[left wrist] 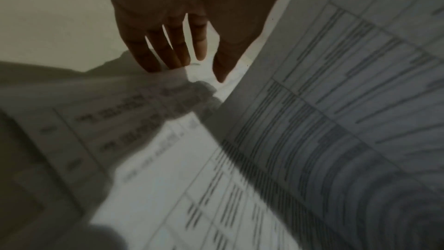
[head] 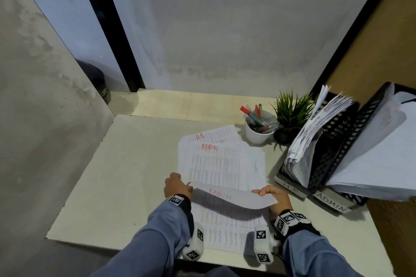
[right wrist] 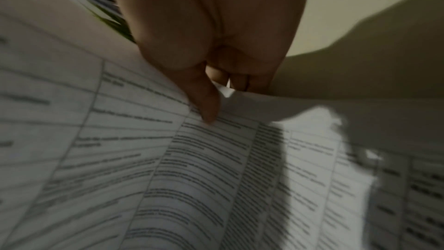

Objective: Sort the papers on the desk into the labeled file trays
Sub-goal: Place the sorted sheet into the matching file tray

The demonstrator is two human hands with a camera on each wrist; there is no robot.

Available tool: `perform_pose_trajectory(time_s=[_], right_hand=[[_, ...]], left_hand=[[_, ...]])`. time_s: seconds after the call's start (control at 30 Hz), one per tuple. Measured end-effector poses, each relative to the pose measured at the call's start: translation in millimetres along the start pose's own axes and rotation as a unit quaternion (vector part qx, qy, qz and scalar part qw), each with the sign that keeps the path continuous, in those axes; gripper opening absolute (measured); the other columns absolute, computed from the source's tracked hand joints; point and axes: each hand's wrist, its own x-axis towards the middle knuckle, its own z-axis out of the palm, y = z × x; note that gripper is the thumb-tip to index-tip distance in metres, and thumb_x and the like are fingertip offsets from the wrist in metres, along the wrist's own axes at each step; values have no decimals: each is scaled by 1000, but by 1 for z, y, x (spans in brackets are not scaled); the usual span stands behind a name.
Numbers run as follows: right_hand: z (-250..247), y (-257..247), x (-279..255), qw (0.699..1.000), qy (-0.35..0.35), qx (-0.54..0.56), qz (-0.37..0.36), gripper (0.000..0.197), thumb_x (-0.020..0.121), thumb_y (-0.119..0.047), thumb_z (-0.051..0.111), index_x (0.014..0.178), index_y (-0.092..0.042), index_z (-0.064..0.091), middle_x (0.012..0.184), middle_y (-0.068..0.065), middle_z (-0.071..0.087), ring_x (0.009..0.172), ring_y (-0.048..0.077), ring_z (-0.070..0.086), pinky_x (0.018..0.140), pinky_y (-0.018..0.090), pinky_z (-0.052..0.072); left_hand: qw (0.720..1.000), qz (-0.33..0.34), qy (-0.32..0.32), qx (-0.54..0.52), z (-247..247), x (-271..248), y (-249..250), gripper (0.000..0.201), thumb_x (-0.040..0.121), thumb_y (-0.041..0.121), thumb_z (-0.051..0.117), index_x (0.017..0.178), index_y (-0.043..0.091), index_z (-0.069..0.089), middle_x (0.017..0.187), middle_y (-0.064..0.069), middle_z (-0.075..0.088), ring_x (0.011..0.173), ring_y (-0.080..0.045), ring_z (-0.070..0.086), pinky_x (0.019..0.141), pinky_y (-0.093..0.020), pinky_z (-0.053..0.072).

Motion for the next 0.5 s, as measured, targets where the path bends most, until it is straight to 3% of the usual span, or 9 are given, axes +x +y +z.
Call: perform_pose_trajectory(time_s=[0.07,0.2,0.27,0.33,0.43,0.5], right_hand=[[-1,1,3,1000,-9,-4,0,60,72,26,33,31,-10,56,54,9,69,68,32,60,59,26,47],[-1,2,4,1000,0,-11,3,60,73,26,35,31,-11,57,53,8,69,69,32,60,55,24,50],[-1,2,4,1000,3,-17,9,59,73,25,36,31,-11,57,54,9,69,70,32,62,55,25,51],[-2,2,6,1000,7,-25,10,58,73,25,37,33,-11,58,58,12,70,74,34,63,64,30,51],[-2,1,8,999,6,-53,11,57,74,25,41,34,-12,59,72,19,71,81,35,63,77,41,52],[-1,-2,7,995,15,-94,19,54,75,21,47,37,-14,61,77,19,71,83,33,64,83,48,53]], left_hand=[[999,-3,-23,-29,-3,2,2,41,77,7,66,114,6,48,116,-15,55,104,-33,57,86,-35,47],[999,23,-16,-40,-10,2,4,25,74,12,73,89,12,53,93,-7,60,88,-28,60,76,-29,47],[998,60,-9,-28,-13,1,2,18,75,13,72,84,13,57,87,-4,60,82,-23,57,71,-26,43],[995,103,-6,-12,-16,1,1,10,80,11,67,88,13,62,88,-5,61,80,-21,55,69,-23,39],[991,123,-4,-52,-18,1,-6,22,87,4,55,102,8,70,100,-10,70,90,-26,62,73,-22,40],[986,117,15,-118,-20,-2,-10,24,87,-1,52,94,7,74,106,-9,70,97,-25,63,80,-21,42]])
